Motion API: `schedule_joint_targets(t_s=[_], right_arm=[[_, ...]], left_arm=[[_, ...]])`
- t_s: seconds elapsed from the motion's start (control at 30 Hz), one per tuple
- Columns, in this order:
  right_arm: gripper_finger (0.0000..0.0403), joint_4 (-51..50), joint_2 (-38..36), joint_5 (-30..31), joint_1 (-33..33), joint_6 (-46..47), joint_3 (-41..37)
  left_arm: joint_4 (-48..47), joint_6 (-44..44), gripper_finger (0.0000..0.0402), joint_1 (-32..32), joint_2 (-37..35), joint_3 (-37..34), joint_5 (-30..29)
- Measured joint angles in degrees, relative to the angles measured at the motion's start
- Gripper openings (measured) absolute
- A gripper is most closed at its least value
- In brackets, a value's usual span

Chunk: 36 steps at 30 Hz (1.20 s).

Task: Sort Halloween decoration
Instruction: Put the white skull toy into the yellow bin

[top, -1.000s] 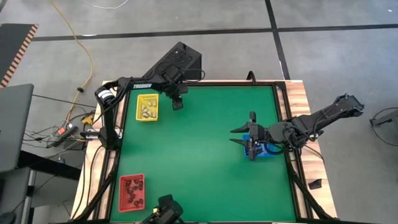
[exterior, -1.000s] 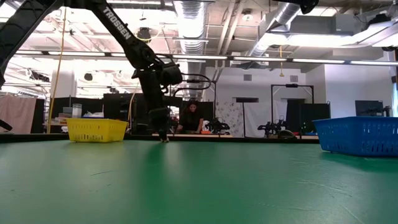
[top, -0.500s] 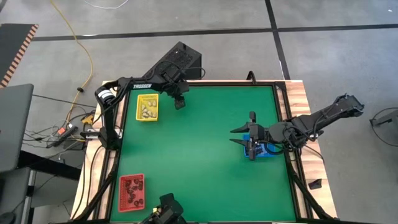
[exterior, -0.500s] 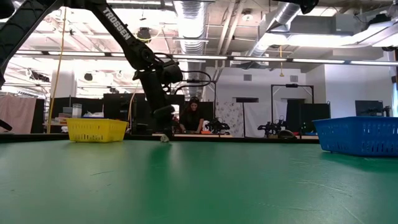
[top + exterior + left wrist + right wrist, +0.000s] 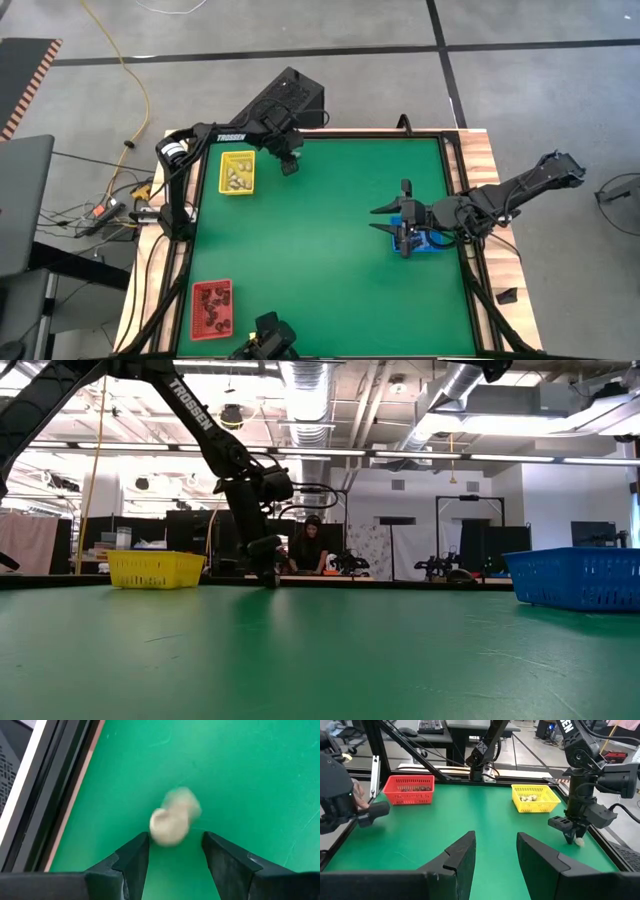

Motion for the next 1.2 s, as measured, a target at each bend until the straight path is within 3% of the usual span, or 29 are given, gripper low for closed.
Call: schedule_joint_targets(t_s=[0.33, 0.6, 0.9, 1.2], right_arm=[[0.0173, -0.10, 0.00, -0.01, -0.20, -0.27, 0.02], [0.0173, 0.01, 0.00, 0.01, -0.20, -0.25, 0.01], [0.0173, 0.01, 0.00, 0.03, -0.20, -0.33, 0.00], [0.0173, 0.03, 0.00, 0.03, -0.20, -0.47, 0.01]], left_arm=[[-1.90, 0.06, 0.0180, 0.04, 0.04, -0.11, -0.08], [1.98, -2.16, 0.0180, -0.02, 0.13, -0.19, 0.47], [5.34, -11.92, 0.0180, 0.00, 0.30, -0.30, 1.48], [5.11, -16.30, 0.0180, -0.12, 0.27, 2.09, -0.56]])
